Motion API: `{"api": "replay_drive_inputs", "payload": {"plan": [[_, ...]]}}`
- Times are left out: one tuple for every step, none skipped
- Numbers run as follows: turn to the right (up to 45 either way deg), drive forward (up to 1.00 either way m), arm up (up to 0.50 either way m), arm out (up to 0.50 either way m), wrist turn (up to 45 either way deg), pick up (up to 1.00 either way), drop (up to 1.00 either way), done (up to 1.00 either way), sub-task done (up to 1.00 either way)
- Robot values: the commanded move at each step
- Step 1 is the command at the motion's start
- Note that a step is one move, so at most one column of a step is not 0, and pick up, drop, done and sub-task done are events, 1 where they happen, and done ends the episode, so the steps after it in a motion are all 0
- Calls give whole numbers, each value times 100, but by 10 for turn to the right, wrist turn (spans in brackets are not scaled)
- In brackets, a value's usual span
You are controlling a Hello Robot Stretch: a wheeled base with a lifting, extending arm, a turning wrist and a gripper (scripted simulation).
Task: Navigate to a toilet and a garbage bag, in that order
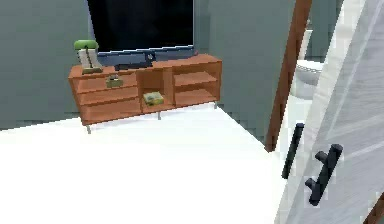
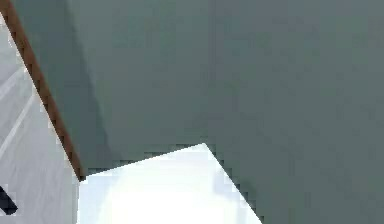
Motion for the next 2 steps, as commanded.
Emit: {"api": "replay_drive_inputs", "payload": {"plan": [[0,70,0,0,0,0,0,0,0],[180,0,0,0,0,0,0,0,0]]}}
